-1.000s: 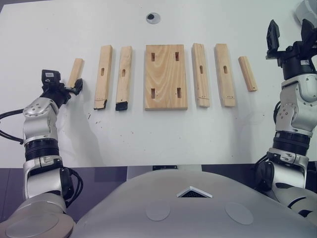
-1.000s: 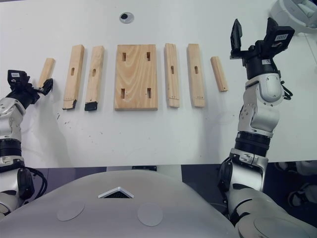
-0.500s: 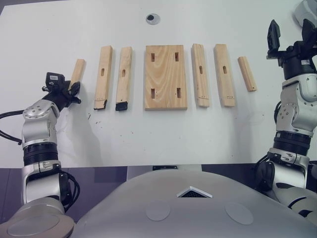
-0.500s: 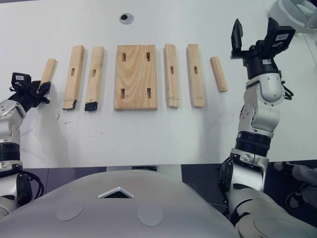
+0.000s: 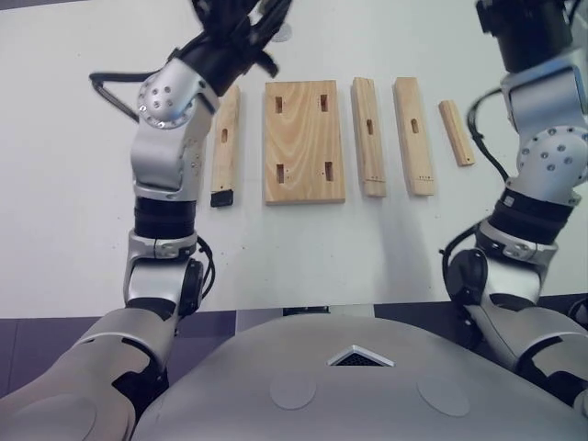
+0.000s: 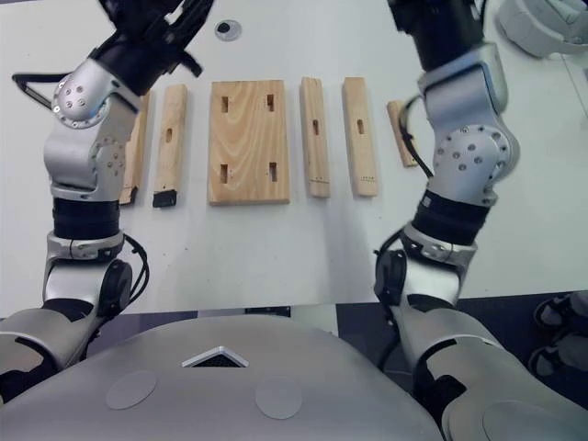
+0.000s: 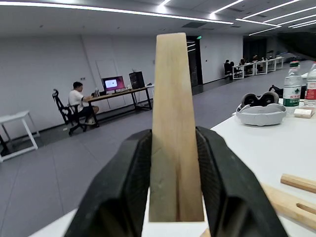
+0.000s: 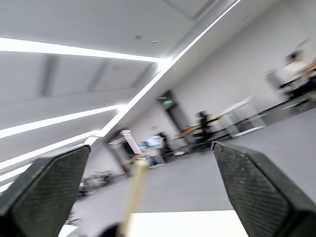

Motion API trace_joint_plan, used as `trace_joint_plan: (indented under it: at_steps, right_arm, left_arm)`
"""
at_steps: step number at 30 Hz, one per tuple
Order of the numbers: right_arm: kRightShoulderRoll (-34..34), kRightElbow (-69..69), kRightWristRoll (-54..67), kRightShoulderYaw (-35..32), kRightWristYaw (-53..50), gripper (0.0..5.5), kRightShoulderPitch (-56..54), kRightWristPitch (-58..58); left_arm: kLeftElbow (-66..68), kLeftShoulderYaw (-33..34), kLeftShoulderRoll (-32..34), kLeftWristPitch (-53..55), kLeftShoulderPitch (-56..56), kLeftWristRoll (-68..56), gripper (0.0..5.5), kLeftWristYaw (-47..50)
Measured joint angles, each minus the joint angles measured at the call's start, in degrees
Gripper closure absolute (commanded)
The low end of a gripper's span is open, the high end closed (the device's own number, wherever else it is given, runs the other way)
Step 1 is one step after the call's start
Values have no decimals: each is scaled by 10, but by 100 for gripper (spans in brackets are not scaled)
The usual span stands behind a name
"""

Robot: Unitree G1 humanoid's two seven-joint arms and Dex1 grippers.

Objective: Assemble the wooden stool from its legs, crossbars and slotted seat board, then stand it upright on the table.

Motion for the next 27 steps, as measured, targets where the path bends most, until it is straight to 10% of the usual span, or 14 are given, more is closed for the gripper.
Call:
trace_joint_plan:
  at_steps: [12, 27]
  right_arm:
    - [38, 7, 117, 8, -143, 90, -26, 70]
    - [31, 17, 220, -10, -214, 371, -61, 87]
  left_arm:
    - [-56, -31, -3, -36, 1, 20, 420, -6]
    - [-58, -47, 0, -47, 7, 21, 420, -25]
